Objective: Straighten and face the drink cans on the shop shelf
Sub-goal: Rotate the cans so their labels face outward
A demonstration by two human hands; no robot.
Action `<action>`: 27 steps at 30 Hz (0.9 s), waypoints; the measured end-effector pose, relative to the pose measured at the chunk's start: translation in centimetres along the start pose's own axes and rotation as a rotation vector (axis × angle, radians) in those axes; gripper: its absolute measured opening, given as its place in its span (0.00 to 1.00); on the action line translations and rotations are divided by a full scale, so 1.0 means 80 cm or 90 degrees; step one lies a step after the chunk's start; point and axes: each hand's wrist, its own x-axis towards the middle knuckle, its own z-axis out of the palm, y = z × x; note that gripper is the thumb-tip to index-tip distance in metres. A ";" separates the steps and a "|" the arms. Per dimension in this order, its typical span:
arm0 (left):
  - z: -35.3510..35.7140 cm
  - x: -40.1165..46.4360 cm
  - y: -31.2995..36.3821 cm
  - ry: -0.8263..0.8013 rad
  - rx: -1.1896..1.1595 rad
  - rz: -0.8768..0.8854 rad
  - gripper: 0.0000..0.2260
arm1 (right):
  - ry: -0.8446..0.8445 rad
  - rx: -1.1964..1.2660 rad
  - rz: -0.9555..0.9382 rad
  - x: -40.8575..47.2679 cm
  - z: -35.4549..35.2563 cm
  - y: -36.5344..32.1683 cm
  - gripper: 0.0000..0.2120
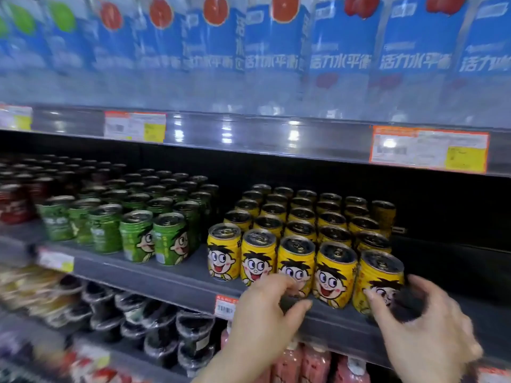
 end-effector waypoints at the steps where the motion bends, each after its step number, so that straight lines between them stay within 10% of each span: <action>1: -0.015 -0.002 -0.010 0.023 0.023 0.003 0.14 | 0.022 0.006 -0.033 -0.011 0.003 -0.013 0.29; 14: -0.326 -0.064 -0.247 0.166 0.435 -0.092 0.19 | -0.132 0.086 -0.397 -0.238 0.172 -0.313 0.18; 27: -0.655 -0.077 -0.487 0.105 0.367 -0.213 0.26 | -0.348 0.163 -0.371 -0.453 0.314 -0.621 0.21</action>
